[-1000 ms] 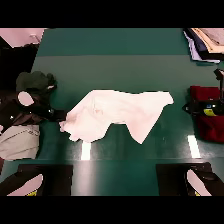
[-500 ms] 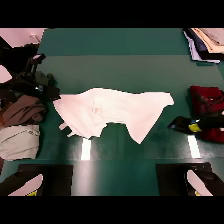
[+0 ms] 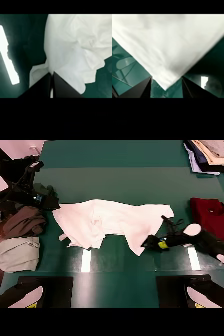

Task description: Fold the shirts.

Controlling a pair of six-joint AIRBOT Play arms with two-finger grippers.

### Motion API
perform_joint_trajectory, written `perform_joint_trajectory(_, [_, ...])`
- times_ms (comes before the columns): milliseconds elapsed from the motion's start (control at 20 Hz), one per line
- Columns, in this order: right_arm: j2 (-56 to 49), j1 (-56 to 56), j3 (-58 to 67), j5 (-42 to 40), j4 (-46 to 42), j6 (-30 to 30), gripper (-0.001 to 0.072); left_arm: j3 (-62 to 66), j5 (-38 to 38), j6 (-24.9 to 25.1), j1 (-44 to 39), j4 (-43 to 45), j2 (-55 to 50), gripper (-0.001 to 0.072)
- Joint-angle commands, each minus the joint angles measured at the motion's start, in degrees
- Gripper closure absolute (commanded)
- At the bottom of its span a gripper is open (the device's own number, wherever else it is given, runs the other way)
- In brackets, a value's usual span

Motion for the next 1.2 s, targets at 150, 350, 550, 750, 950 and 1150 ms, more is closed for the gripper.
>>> perform_joint_trajectory(150, [-6.84,12.37,6.82,-10.64,-0.85,1.79,0.0579,0.09,-1.29,0.35,0.0,0.0,0.04,0.0683])
perform_joint_trajectory(350, [-1.27,10.82,13.35,-8.39,-6.75,1.4,0.0698,1.09,0.0,0.55,0.02,0.48,1.46,0.0684])
perform_joint_trajectory(550, [10.19,2.82,27.34,-5.07,-10.14,1.36,0.0699,12.81,-0.48,0.5,0.02,1.53,5.99,0.0683])
perform_joint_trajectory(750, [18.84,-8.35,44.63,-0.68,-12.76,1.29,0.0699,31.87,-2.51,0.5,0.0,1.49,9.75,0.0684])
perform_joint_trajectory(950, [23.71,-20.57,58.58,5.53,-12.57,-0.85,0.0699,49.64,-2.89,0.48,0.0,1.18,12.33,0.0684])
perform_joint_trajectory(1150, [25.77,-32.3,68.52,10.64,-12.5,-1.64,0.0699,57.59,-1.01,-0.15,0.02,-4.31,14.8,0.0684])
